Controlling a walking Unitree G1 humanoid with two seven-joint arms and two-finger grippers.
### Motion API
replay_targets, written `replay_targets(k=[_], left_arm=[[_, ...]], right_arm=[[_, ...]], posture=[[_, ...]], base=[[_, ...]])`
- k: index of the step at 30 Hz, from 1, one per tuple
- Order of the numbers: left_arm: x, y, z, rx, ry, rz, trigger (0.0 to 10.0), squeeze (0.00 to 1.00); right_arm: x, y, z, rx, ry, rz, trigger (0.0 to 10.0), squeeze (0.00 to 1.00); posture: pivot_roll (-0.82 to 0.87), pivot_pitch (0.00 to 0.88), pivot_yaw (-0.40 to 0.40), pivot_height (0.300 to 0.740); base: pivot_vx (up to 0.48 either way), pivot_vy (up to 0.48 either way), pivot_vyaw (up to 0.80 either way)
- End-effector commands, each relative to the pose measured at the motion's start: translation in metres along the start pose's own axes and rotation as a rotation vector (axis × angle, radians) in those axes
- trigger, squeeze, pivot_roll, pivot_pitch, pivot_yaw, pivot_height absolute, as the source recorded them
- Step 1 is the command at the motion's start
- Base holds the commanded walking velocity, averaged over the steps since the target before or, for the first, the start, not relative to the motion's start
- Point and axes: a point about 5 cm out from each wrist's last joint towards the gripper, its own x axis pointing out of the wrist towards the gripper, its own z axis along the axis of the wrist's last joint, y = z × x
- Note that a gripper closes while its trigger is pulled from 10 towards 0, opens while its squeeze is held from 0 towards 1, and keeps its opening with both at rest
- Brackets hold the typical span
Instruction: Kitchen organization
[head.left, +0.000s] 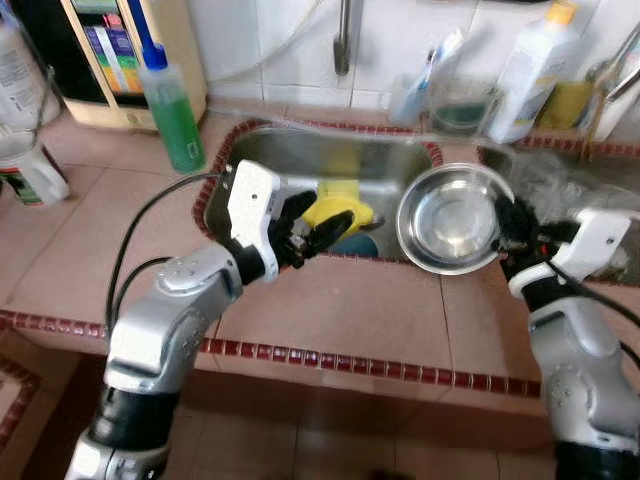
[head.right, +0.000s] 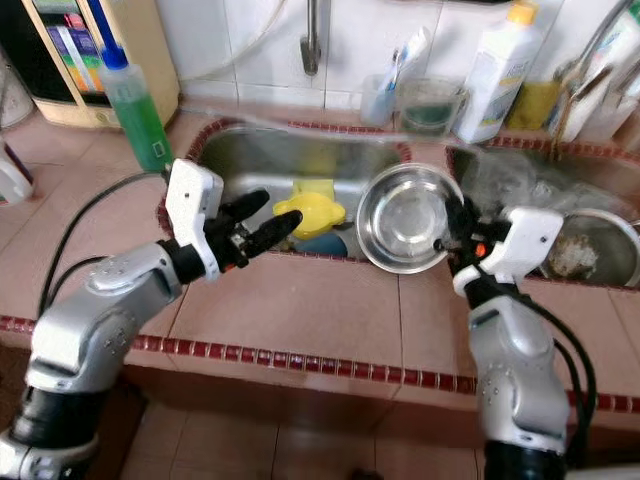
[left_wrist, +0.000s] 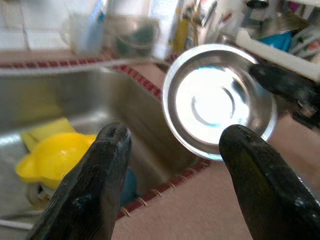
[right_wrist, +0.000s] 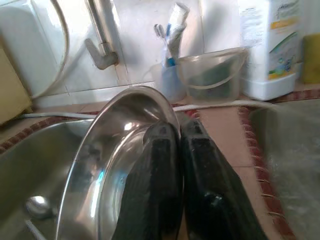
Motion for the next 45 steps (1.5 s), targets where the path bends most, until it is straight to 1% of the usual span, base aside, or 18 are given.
replay_targets(k=[1,3,4,9,12,13,15,16,17,20,22,27,32,33,37,43,44,45], left_arm=[[-0.001,-0.004,0.004,-0.001,0.007,-0.023,10.0,0.00],[-0.002,-0.007,0.005,-0.010,0.019,-0.035,10.0,0.00],[-0.002,-0.007,0.005,-0.010,0.019,-0.035,10.0,0.00],[0.002,-0.015,0.004,-0.016,0.034,-0.069,10.0,0.00],[0.002,-0.021,0.002,-0.015,0.046,-0.087,10.0,0.00],[0.002,-0.021,0.002,-0.015,0.046,-0.087,10.0,0.00],[0.002,-0.025,0.006,-0.020,0.037,-0.096,10.0,0.00],[0.002,-0.025,0.006,-0.020,0.037,-0.096,10.0,0.00],[0.002,-0.027,0.009,-0.021,0.034,-0.106,10.0,0.00],[0.002,-0.027,0.010,-0.022,0.032,-0.108,10.0,0.00],[0.001,-0.029,0.013,-0.027,0.027,-0.113,10.0,0.00],[0.001,-0.029,0.015,-0.029,0.024,-0.114,10.0,0.00],[0.001,-0.031,0.018,-0.036,0.012,-0.112,10.0,0.00],[0.001,-0.032,0.018,-0.037,0.010,-0.113,10.0,0.00],[0.000,-0.033,0.018,-0.040,0.013,-0.112,10.0,0.00],[0.001,-0.030,0.019,-0.037,0.008,-0.108,10.0,0.00],[0.001,-0.029,0.019,-0.025,0.003,-0.103,10.0,0.00],[0.001,-0.027,0.019,-0.019,-0.001,-0.097,10.0,0.00]], right_arm=[[0.005,-0.001,0.013,0.023,-0.038,0.018,10.0,0.00],[0.015,0.000,0.021,0.076,-0.062,0.043,10.0,0.00],[0.015,0.000,0.021,0.076,-0.062,0.043,10.0,0.00],[0.036,0.003,0.032,0.158,-0.063,0.121,10.0,0.00],[0.048,0.001,0.031,0.164,-0.031,0.152,10.0,0.00],[0.048,0.001,0.031,0.164,-0.031,0.152,10.0,0.00],[0.059,-0.005,0.028,0.153,0.022,0.162,10.0,0.00],[0.059,-0.005,0.028,0.153,0.022,0.162,10.0,0.00],[0.066,-0.010,0.023,0.161,0.073,0.171,10.0,0.00],[0.069,-0.010,0.020,0.164,0.099,0.191,10.0,0.00],[0.076,-0.012,0.016,0.186,0.143,0.216,10.0,0.00],[0.079,-0.013,0.014,0.191,0.158,0.223,10.0,0.00],[0.092,-0.005,0.011,0.192,0.201,0.281,10.0,0.00],[0.093,-0.004,0.012,0.202,0.195,0.297,10.0,1.00],[0.094,-0.004,0.011,0.229,0.189,0.342,10.0,1.00],[0.093,-0.010,0.011,0.235,0.171,0.342,10.0,1.00],[0.092,-0.013,0.011,0.219,0.155,0.322,10.0,1.00],[0.090,-0.015,0.012,0.169,0.119,0.296,10.0,1.00]], posture=[[-0.13,0.282,0.029,0.740],[-0.13,0.301,0.031,0.740],[-0.13,0.301,0.031,0.740],[-0.13,0.337,0.033,0.740],[-0.13,0.362,0.028,0.740],[-0.13,0.362,0.028,0.740],[-0.12,0.379,0.026,0.740],[-0.12,0.379,0.026,0.740],[-0.11,0.393,0.024,0.740],[-0.11,0.400,0.022,0.740],[-0.11,0.404,0.021,0.740],[-0.10,0.404,0.020,0.740],[-0.10,0.409,0.014,0.740],[-0.10,0.410,0.013,0.740],[-0.10,0.411,0.012,0.740],[-0.10,0.394,0.016,0.740],[-0.10,0.389,0.016,0.740],[-0.10,0.379,0.016,0.740]], base=[[0.000,0.000,0.00],[0.000,0.000,0.00],[0.000,0.000,0.00],[0.000,0.000,0.00],[0.000,0.000,0.00],[0.000,0.000,0.00],[0.000,0.000,0.00],[0.000,0.000,0.00],[0.000,0.000,0.00],[0.000,0.000,0.00],[0.000,0.000,0.00],[0.000,0.000,0.00],[0.000,0.000,0.00],[0.000,0.000,0.00],[0.000,0.000,0.00],[0.000,0.000,0.00],[0.000,0.000,0.00],[0.000,0.000,0.00]])
